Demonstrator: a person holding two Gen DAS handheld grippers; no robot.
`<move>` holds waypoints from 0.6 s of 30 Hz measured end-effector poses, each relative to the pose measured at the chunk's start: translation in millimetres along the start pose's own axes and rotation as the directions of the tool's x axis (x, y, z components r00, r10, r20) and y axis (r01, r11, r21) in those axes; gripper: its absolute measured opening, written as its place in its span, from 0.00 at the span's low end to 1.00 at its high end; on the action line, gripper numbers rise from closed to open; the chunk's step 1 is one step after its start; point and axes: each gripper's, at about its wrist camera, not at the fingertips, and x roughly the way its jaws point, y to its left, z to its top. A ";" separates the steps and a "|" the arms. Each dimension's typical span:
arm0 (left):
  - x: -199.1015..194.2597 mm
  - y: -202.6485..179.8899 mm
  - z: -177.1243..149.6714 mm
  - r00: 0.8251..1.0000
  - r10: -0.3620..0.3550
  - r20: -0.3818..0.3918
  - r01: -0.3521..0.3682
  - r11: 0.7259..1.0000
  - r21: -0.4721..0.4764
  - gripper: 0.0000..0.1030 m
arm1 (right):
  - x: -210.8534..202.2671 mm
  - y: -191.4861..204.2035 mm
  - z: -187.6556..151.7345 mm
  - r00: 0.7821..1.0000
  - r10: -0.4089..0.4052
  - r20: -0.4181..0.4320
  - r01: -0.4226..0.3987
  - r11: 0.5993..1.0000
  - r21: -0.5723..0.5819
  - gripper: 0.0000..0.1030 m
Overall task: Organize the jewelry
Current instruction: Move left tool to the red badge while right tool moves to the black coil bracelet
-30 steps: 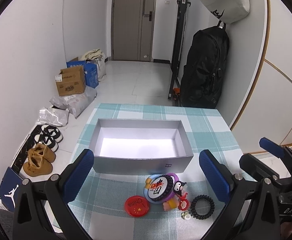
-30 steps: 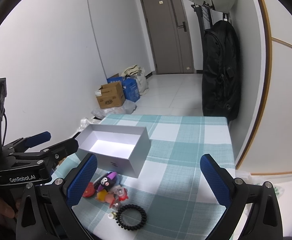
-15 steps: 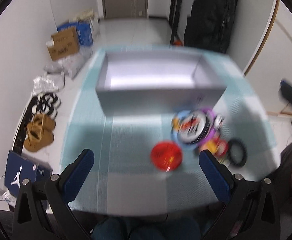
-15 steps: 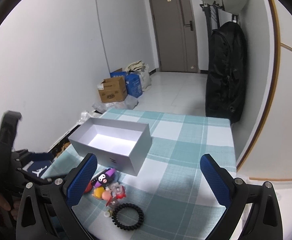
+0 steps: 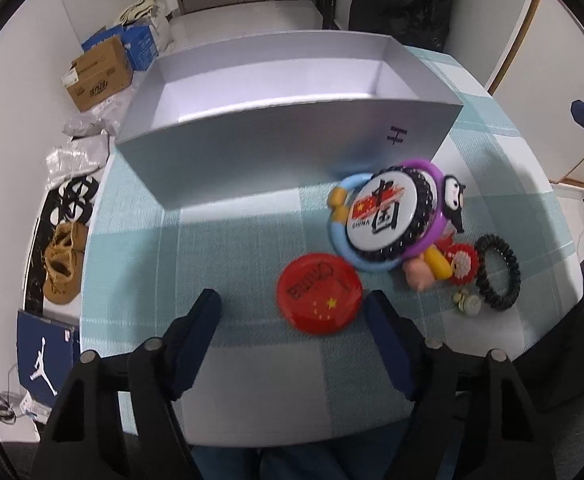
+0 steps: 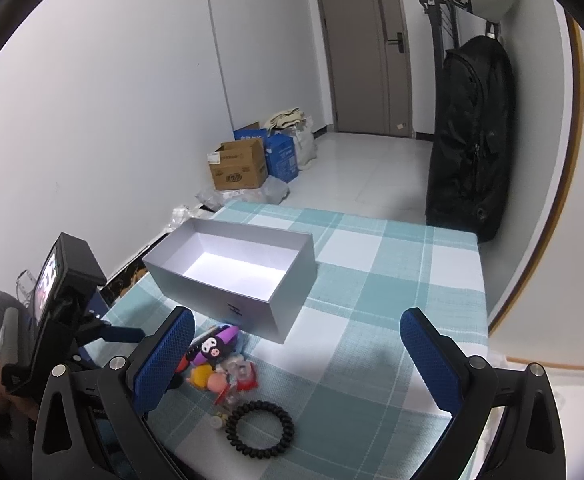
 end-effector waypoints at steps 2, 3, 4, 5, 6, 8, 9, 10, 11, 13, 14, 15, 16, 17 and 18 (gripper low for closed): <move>-1.1 -0.3 1.0 1.000 -0.008 0.011 0.008 1.000 0.009 0.52 | 0.2 -3.3 -0.5 1.000 0.002 -0.004 -0.002 1.000 0.013 1.00; -2.1 -1.8 1.0 1.000 -0.014 0.014 0.014 1.000 0.017 0.48 | -0.1 -5.9 -0.7 1.000 0.006 -0.006 -0.006 1.000 0.023 1.00; -3.4 -2.8 2.0 1.000 -0.022 0.016 0.021 0.999 0.027 0.38 | 0.1 -6.7 -0.4 1.000 0.007 -0.008 -0.007 1.000 0.029 1.00; -4.3 -3.6 2.1 0.999 -0.029 0.016 0.028 0.999 0.038 0.37 | -0.2 -8.4 -0.7 1.000 0.009 -0.009 -0.009 0.999 0.036 1.00; -4.6 -4.2 1.5 0.999 -0.031 0.015 0.031 0.999 0.044 0.37 | -0.1 -8.8 -0.5 1.000 0.011 -0.011 -0.010 0.999 0.040 1.00; -3.5 -5.0 -0.6 0.999 -0.039 0.016 0.038 0.998 0.046 0.36 | -0.3 -10.9 -1.0 1.000 0.017 -0.020 -0.016 0.998 0.053 1.00; -4.1 -4.4 -0.9 0.999 -0.044 0.014 0.044 0.998 0.044 0.36 | -0.2 -11.8 -1.4 1.000 0.019 -0.024 -0.017 0.998 0.058 1.00; -5.7 -3.4 -1.7 0.998 -0.056 0.011 0.055 0.998 0.036 0.36 | 0.4 -12.1 -1.8 0.999 0.019 -0.029 -0.017 0.998 0.061 1.00; -6.2 -2.3 -2.4 0.998 -0.068 0.009 0.068 0.997 0.026 0.36 | 1.2 -12.8 -2.5 0.999 0.019 -0.037 -0.016 0.998 0.064 1.00; -6.9 2.4 -1.2 0.997 -0.081 0.007 0.081 0.997 0.010 0.37 | 2.5 -13.9 -4.2 0.999 0.025 -0.048 -0.022 0.997 0.072 1.00; -8.6 2.3 -2.2 0.996 -0.084 0.010 0.084 0.996 0.005 0.37 | 3.0 -14.6 -5.6 0.998 0.033 -0.058 -0.028 0.997 0.075 1.00; -10.7 2.5 -2.5 0.996 -0.089 0.015 0.089 0.996 -0.001 0.37 | 3.6 -14.5 -6.4 0.997 0.038 -0.066 -0.033 0.997 0.076 1.00; -13.3 3.0 -3.1 0.995 -0.096 0.022 0.096 0.995 -0.008 0.37 | 4.6 -14.6 -8.3 0.996 0.046 -0.079 -0.040 0.996 0.076 1.00; -15.5 4.7 -2.5 0.994 -0.103 0.031 0.104 0.994 -0.017 0.37 | 5.5 -15.0 -10.4 0.995 0.052 -0.090 -0.045 0.996 0.075 1.00; -17.8 7.4 -1.2 0.993 -0.111 0.040 0.112 0.993 -0.024 0.37 | 6.4 -14.7 -12.8 0.993 0.058 -0.105 -0.050 0.996 0.073 1.00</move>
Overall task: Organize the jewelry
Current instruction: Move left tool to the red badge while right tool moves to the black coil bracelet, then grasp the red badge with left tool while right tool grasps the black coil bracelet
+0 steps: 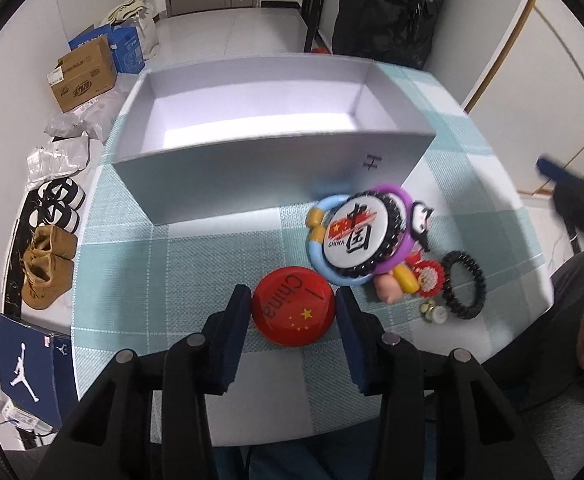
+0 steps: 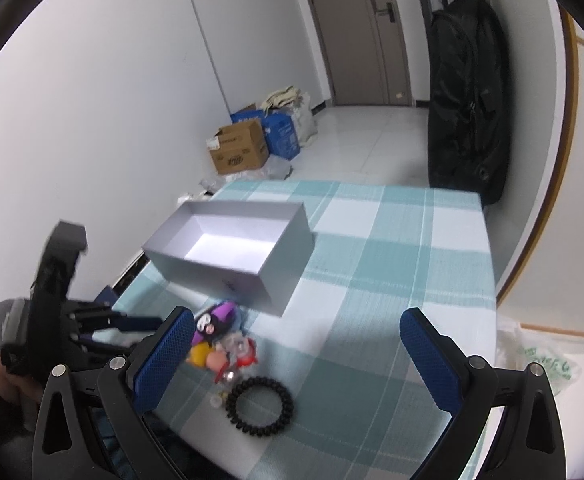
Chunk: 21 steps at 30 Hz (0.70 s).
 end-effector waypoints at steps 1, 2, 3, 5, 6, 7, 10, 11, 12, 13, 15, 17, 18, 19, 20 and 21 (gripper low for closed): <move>-2.4 3.7 2.0 1.000 -0.003 0.010 0.003 1.000 -0.006 0.37 | 1.2 0.4 -2.6 1.000 0.006 -0.015 -0.006 1.000 -0.004 1.00; -4.3 5.3 3.3 1.000 -0.005 0.018 0.006 1.000 -0.011 0.37 | 2.6 1.2 -5.3 0.999 0.015 -0.032 -0.015 1.000 -0.011 1.00; -6.3 5.6 3.4 1.000 -0.009 0.026 0.010 1.000 -0.017 0.36 | 3.6 2.1 -7.6 0.999 0.020 -0.048 -0.021 1.000 -0.017 1.00; -11.9 6.5 3.8 0.999 -0.019 0.048 0.021 0.999 -0.035 0.37 | 6.2 4.2 -12.2 0.997 0.028 -0.075 -0.030 0.999 -0.033 0.98; -12.8 6.8 5.9 0.998 -0.024 0.059 0.027 0.999 -0.044 0.37 | 8.2 6.2 -15.7 0.995 0.032 -0.096 -0.036 0.998 -0.046 0.97; -16.9 8.6 6.0 0.997 -0.033 0.073 0.037 0.998 -0.055 0.36 | 9.5 7.7 -17.9 0.993 0.033 -0.109 -0.039 0.998 -0.055 0.95; -24.0 12.0 7.9 0.993 -0.043 0.111 0.052 0.996 -0.079 0.37 | 16.4 12.8 -26.6 0.986 0.031 -0.161 -0.046 0.995 -0.092 0.93; -25.1 13.4 10.8 0.992 -0.045 0.119 0.056 0.995 -0.085 0.37 | 18.7 14.6 -29.8 0.984 0.027 -0.178 -0.046 0.993 -0.105 0.92; -26.7 14.5 11.3 0.990 -0.049 0.129 0.061 0.994 -0.092 0.37 | 20.9 16.5 -32.7 0.980 0.026 -0.196 -0.050 0.992 -0.117 0.90; -28.7 16.2 12.1 0.989 -0.056 0.140 0.071 0.992 -0.103 0.37 | 22.8 17.8 -35.2 0.977 0.027 -0.209 -0.055 0.991 -0.125 0.85; -32.1 17.7 11.7 0.986 -0.066 0.152 0.084 0.990 -0.116 0.37 | 29.0 20.7 -40.5 0.970 0.016 -0.244 -0.053 0.988 -0.146 0.81; -34.7 19.1 12.5 0.984 -0.070 0.166 0.091 0.988 -0.122 0.37 | 31.4 24.9 -44.5 0.965 0.002 -0.264 -0.047 0.985 -0.165 0.77; -36.0 20.0 12.6 0.983 -0.076 0.169 0.097 0.988 -0.123 0.37 | 33.3 27.0 -46.3 0.962 -0.002 -0.273 -0.048 0.983 -0.175 0.76; -36.6 20.1 12.9 0.982 -0.079 0.173 0.101 0.987 -0.123 0.36 | 35.7 29.2 -47.9 0.959 -0.006 -0.283 -0.048 0.981 -0.186 0.73; -37.7 20.4 13.1 0.981 -0.081 0.178 0.104 0.987 -0.123 0.37 | 38.2 31.3 -49.5 0.957 -0.014 -0.290 -0.046 0.979 -0.198 0.72; -38.4 20.0 13.1 0.980 -0.083 0.180 0.106 0.987 -0.122 0.37 | 41.2 33.0 -51.3 0.955 -0.022 -0.296 -0.043 0.977 -0.210 0.72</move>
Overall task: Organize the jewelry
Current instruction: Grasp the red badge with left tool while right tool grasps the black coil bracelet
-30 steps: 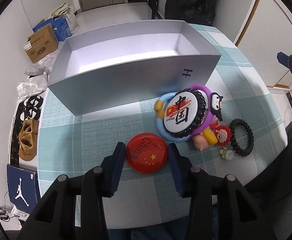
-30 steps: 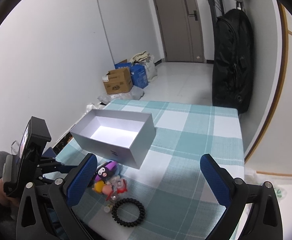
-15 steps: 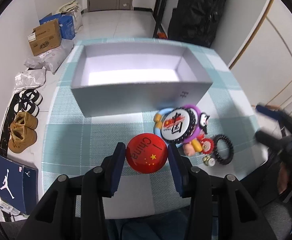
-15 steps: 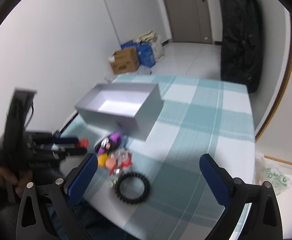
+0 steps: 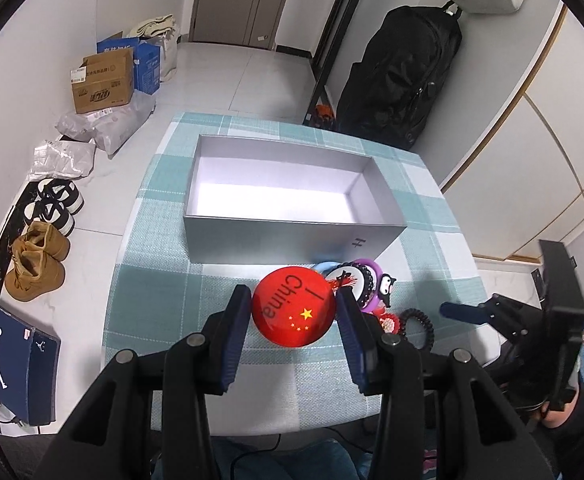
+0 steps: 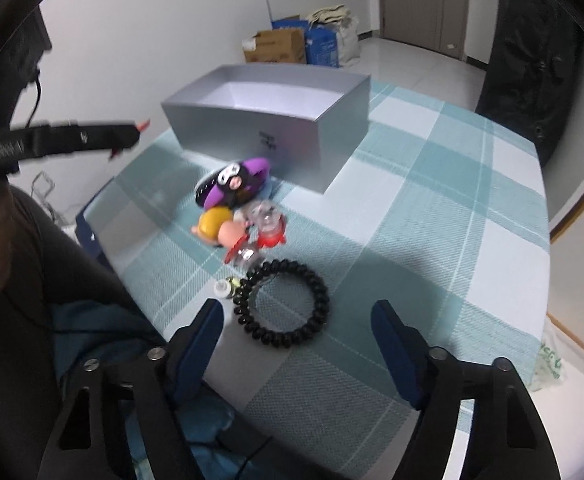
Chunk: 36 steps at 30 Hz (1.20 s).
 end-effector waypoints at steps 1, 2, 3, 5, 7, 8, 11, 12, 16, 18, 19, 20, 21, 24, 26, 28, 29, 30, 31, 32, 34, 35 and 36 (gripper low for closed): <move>0.0 -0.2 0.5 1.000 0.000 0.003 0.000 1.000 0.001 0.37 | 2.5 1.6 -0.1 1.000 -0.007 -0.007 0.007 1.000 -0.008 0.69; -0.9 0.6 0.8 1.000 -0.002 0.005 0.002 1.000 0.000 0.37 | 5.4 3.1 -0.5 1.000 -0.021 -0.016 0.021 1.000 -0.017 0.66; -2.2 1.6 0.7 1.000 -0.004 0.007 0.004 1.000 -0.002 0.37 | 5.4 4.9 -0.7 0.999 -0.035 -0.011 0.035 0.999 -0.028 0.65; -3.0 2.4 0.9 1.000 -0.011 0.011 0.011 1.000 -0.006 0.37 | 5.9 6.7 -0.2 0.999 -0.047 -0.011 0.046 0.998 -0.038 0.62; -2.9 2.7 1.0 1.000 -0.013 0.011 0.013 1.000 -0.006 0.37 | 6.2 9.8 -0.5 0.998 -0.067 -0.007 0.067 0.996 -0.053 0.59; -3.6 2.6 0.4 1.000 -0.014 0.012 0.014 1.000 -0.007 0.37 | 5.9 11.3 -1.0 0.997 -0.079 -0.005 0.079 0.995 -0.063 0.55; -3.4 2.0 0.5 1.000 -0.015 0.015 0.015 1.000 -0.007 0.36 | 5.1 14.1 0.1 0.997 -0.082 -0.002 0.081 0.994 -0.074 0.49; -3.4 1.8 0.8 1.000 -0.015 0.017 0.015 1.000 -0.006 0.36 | 4.5 14.6 -0.3 0.997 -0.082 0.000 0.082 0.994 -0.076 0.48; -2.7 0.8 1.6 1.000 -0.016 0.019 0.016 1.000 -0.008 0.37 | 5.6 13.6 2.3 0.997 -0.076 0.007 0.076 0.994 -0.074 0.45; -2.7 0.4 2.4 1.000 -0.016 0.021 0.017 1.000 -0.013 0.37 | 4.0 10.9 3.2 0.998 -0.066 0.012 0.067 0.996 -0.059 0.44; -2.8 0.7 3.4 1.000 -0.017 0.024 0.018 1.000 -0.017 0.37 | 2.8 8.9 3.7 0.998 -0.061 0.016 0.062 0.997 -0.048 0.44; -2.7 0.5 4.5 0.999 -0.019 0.027 0.019 1.000 -0.020 0.37 | 1.6 7.4 4.3 0.998 -0.055 0.020 0.056 0.998 -0.037 0.43; -2.8 0.3 5.0 0.999 -0.019 0.030 0.020 1.000 -0.023 0.37 | 0.3 5.0 5.1 0.999 -0.047 0.024 0.048 0.999 -0.023 0.43; -1.8 0.5 6.2 0.999 -0.016 0.034 0.017 0.999 -0.030 0.37 | -4.2 -3.1 7.5 0.999 -0.023 0.041 0.022 0.999 0.025 0.42; -1.1 1.2 6.6 0.999 -0.015 0.036 0.016 0.999 -0.036 0.37 | -7.4 -8.2 8.4 0.999 -0.013 0.053 0.010 0.998 0.054 0.42; -0.8 2.0 7.8 0.999 -0.016 0.040 0.017 0.999 -0.041 0.37 | -10.4 -13.1 9.3 0.998 -0.002 0.067 -0.004 0.996 0.084 0.42; -0.3 1.3 8.7 0.999 -0.015 0.041 0.017 0.999 -0.042 0.37 | -12.9 -17.1 10.5 0.997 0.006 0.080 -0.015 0.994 0.106 0.41; -0.1 1.4 9.9 0.999 -0.016 0.043 0.018 0.999 -0.045 0.37 | -15.0 -20.0 11.8 0.996 0.011 0.092 -0.022 0.992 0.122 0.41; 0.1 1.6 11.3 0.999 -0.019 0.047 0.022 0.999 -0.048 0.37 | -16.7 -22.0 13.0 0.995 0.013 0.101 -0.026 0.991 0.133 0.41; 0.3 1.1 12.1 0.999 -0.021 0.049 0.024 0.998 -0.049 0.36 | -18.9 -24.6 14.8 0.993 0.016 0.114 -0.033 0.988 0.148 0.41; 1.1 1.3 15.5 0.998 -0.019 0.056 0.022 0.998 -0.053 0.37 | -23.0 -29.8 19.2 0.990 0.027 0.141 -0.053 0.982 0.179 0.41; 1.9 1.1 16.5 0.998 -0.018 0.057 0.021 0.998 -0.056 0.37 | -25.5 -32.4 22.3 0.987 0.034 0.156 -0.064 0.979 0.195 0.41; 3.1 2.0 18.4 0.998 -0.019 0.058 0.023 0.998 -0.061 0.36 | -27.9 -33.8 25.2 0.984 0.041 0.171 -0.076 0.976 0.206 0.41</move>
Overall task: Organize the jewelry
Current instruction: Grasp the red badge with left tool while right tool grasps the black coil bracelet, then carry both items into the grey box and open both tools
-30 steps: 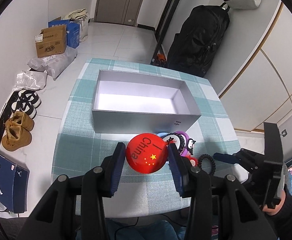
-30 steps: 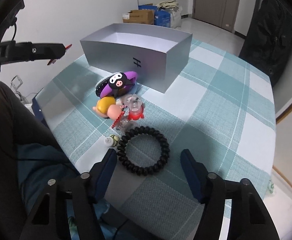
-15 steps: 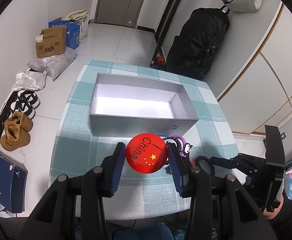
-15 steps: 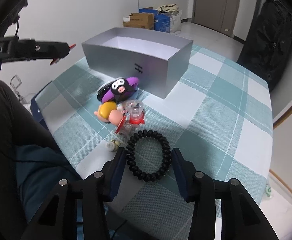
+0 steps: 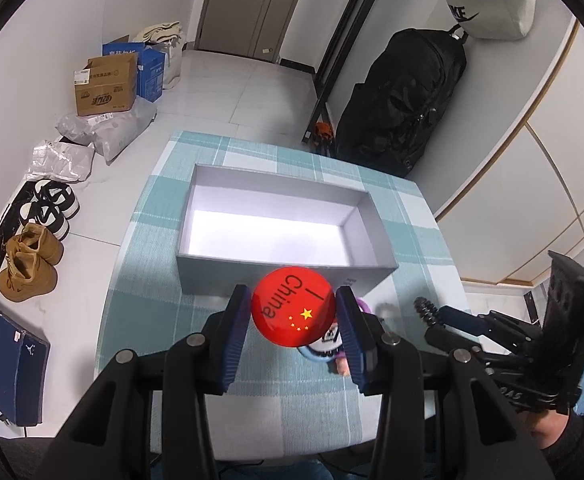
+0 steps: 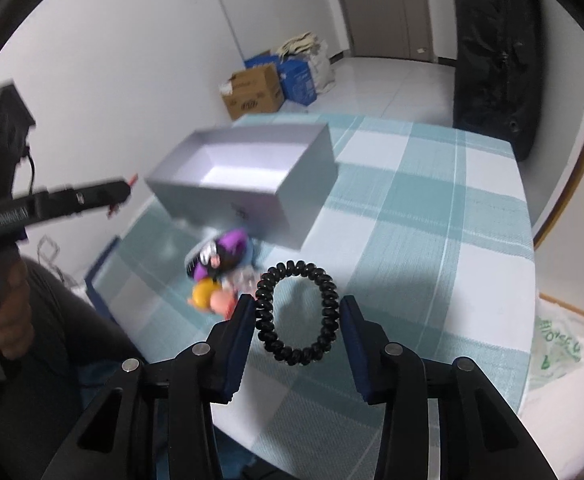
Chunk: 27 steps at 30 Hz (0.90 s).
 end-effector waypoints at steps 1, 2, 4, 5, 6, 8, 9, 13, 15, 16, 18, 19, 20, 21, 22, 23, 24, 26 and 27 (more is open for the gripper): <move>1.5 1.1 2.2 1.000 -0.003 0.000 0.003 1.000 -0.009 0.37 | -1.6 -0.8 3.4 1.000 0.010 0.012 -0.010 1.000 0.008 0.40; 2.8 1.4 3.3 1.000 -0.003 0.000 0.003 1.000 -0.015 0.37 | -3.3 -0.9 6.9 0.999 0.020 0.027 -0.021 1.000 0.015 0.40; 5.4 3.8 8.8 1.000 -0.003 0.004 0.003 1.000 -0.029 0.36 | -6.4 0.0 14.3 0.998 0.036 0.053 -0.037 0.999 0.019 0.40; 6.2 3.4 10.3 1.000 -0.001 0.006 0.002 0.999 -0.034 0.37 | -7.6 -0.1 18.7 0.997 0.051 0.065 -0.053 0.998 0.025 0.40; 7.4 3.7 12.3 1.000 -0.001 0.008 0.002 0.999 -0.040 0.37 | -8.6 -0.1 21.3 0.995 0.063 0.073 -0.066 0.997 0.030 0.40; 10.7 4.9 17.5 1.000 -0.002 0.007 0.002 0.999 -0.052 0.37 | -11.4 0.3 30.5 0.991 0.090 0.094 -0.094 0.995 0.039 0.41; 12.1 5.0 19.5 1.000 -0.002 0.007 0.002 0.998 -0.056 0.36 | -13.1 1.1 33.9 0.990 0.101 0.103 -0.105 0.994 0.039 0.40; 19.6 6.4 31.9 1.000 -0.001 0.000 0.001 0.998 -0.057 0.37 | -13.9 3.7 54.6 0.984 0.131 0.123 -0.136 0.990 0.030 0.41; 22.9 6.8 36.8 1.000 0.000 -0.005 0.000 0.999 -0.053 0.37 | -9.0 4.3 69.1 0.982 0.143 0.121 -0.146 0.989 0.021 0.41; 24.6 6.6 39.0 1.000 0.001 -0.005 -0.002 0.999 -0.051 0.37 | -7.0 5.2 73.4 0.982 0.147 0.120 -0.150 0.989 0.015 0.41; 28.8 5.6 44.8 1.000 0.002 -0.008 -0.002 0.999 -0.049 0.37 | -1.1 6.6 85.1 0.980 0.160 0.117 -0.162 0.987 0.002 0.41; 31.8 5.4 48.6 1.000 -0.004 -0.012 0.003 0.999 -0.047 0.37 | 2.6 7.7 90.1 0.980 0.166 0.115 -0.166 0.986 -0.008 0.41; 33.2 4.2 50.6 1.000 -0.002 -0.013 0.001 0.999 -0.046 0.37 | 6.6 8.5 94.5 0.979 0.169 0.110 -0.169 0.986 -0.016 0.41; 36.0 4.1 52.4 1.000 0.005 -0.017 -0.005 0.999 -0.044 0.37 | 12.2 9.5 99.8 0.979 0.174 0.102 -0.172 0.985 -0.026 0.40; 39.8 4.2 54.9 1.000 0.011 -0.023 -0.012 0.999 -0.040 0.37 | 16.8 9.3 102.2 0.980 0.175 0.096 -0.173 0.985 -0.030 0.40; 42.3 4.3 57.1 1.000 0.012 -0.028 -0.013 0.999 -0.042 0.37 | 21.9 8.9 105.4 0.980 0.178 0.088 -0.176 0.984 -0.031 0.40; 44.8 5.4 57.8 0.999 0.013 -0.034 -0.015 0.999 -0.047 0.37 | 25.2 8.1 106.9 0.980 0.181 0.084 -0.179 0.983 -0.030 0.40; 51.2 8.3 60.7 0.999 0.010 -0.053 -0.013 0.998 -0.065 0.37 | 33.9 6.3 110.9 0.980 0.185 0.069 -0.184 0.983 -0.025 0.41; 54.5 9.3 61.9 0.998 0.005 -0.061 -0.009 0.997 -0.073 0.37 | 38.2 5.5 112.2 0.980 0.187 0.062 -0.186 0.982 -0.026 0.40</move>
